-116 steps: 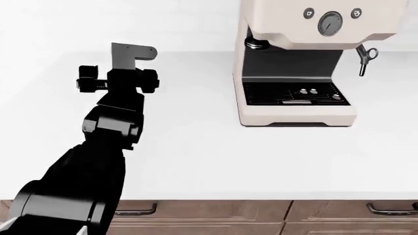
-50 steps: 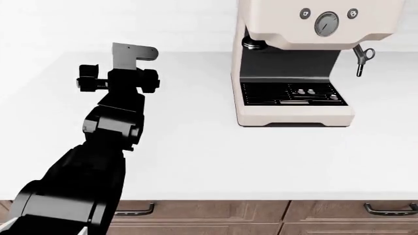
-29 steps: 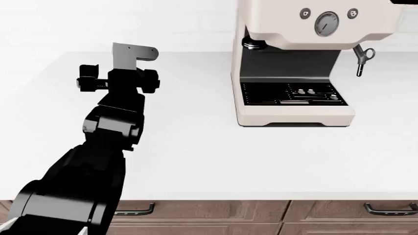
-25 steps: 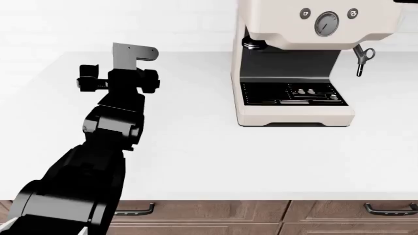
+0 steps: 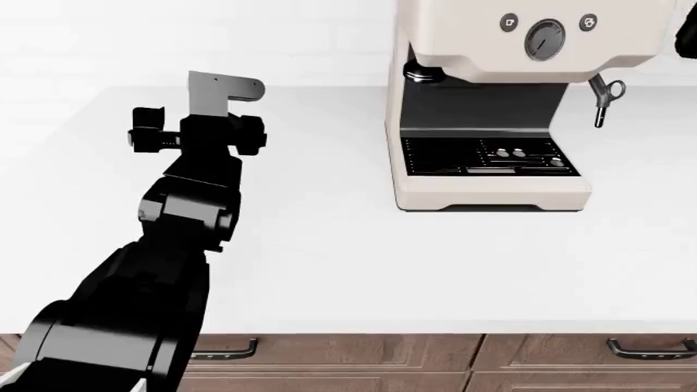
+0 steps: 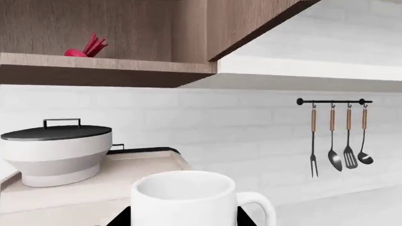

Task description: Pick the mug from the cabinet, place it under the coffee machine dispenser, and press the start button.

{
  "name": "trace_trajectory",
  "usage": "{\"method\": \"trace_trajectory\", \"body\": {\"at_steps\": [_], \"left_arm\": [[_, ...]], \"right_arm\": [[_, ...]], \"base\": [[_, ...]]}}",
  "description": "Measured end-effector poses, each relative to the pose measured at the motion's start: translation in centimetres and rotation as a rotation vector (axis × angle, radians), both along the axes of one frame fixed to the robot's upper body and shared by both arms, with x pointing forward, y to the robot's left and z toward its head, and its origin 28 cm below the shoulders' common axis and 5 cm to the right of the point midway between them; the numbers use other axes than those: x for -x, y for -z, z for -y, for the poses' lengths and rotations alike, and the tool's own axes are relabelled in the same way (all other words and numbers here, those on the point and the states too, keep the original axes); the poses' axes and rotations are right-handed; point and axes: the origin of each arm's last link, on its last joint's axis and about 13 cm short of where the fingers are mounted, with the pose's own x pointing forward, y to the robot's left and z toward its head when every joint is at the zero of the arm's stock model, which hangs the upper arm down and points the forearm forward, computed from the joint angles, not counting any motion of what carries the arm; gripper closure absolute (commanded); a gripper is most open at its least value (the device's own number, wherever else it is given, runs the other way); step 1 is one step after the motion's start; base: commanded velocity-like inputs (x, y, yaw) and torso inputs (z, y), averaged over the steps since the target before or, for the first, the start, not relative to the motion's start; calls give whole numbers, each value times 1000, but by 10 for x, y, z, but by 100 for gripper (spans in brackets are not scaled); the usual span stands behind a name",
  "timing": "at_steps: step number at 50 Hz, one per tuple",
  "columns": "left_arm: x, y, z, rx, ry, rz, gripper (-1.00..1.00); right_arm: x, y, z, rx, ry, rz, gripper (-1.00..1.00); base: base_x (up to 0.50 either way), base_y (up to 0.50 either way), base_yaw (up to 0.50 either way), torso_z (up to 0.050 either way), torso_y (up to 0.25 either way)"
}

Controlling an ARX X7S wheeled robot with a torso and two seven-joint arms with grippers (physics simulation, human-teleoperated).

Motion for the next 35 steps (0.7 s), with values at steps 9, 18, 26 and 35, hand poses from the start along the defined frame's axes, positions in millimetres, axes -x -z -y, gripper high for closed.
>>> {"method": "trace_trajectory", "body": {"at_steps": [9,18,26,35], "left_arm": [[0,0,0,-2,0,1,-100],[0,0,0,-4,0,2,-100],[0,0,0,-6,0,4,-100],[0,0,0,-9,0,6,-100]], "right_arm": [[7,17,4,-11,-3,-27,100],[8,36,6,-21,-12,-61,100],[9,51,6,-31,-20,-88,100],[13,69,4,-41,-43,-111,100]], "base": [[0,0,0,0,0],[0,0,0,0,0],[0,0,0,0,0],[0,0,0,0,0]]}}
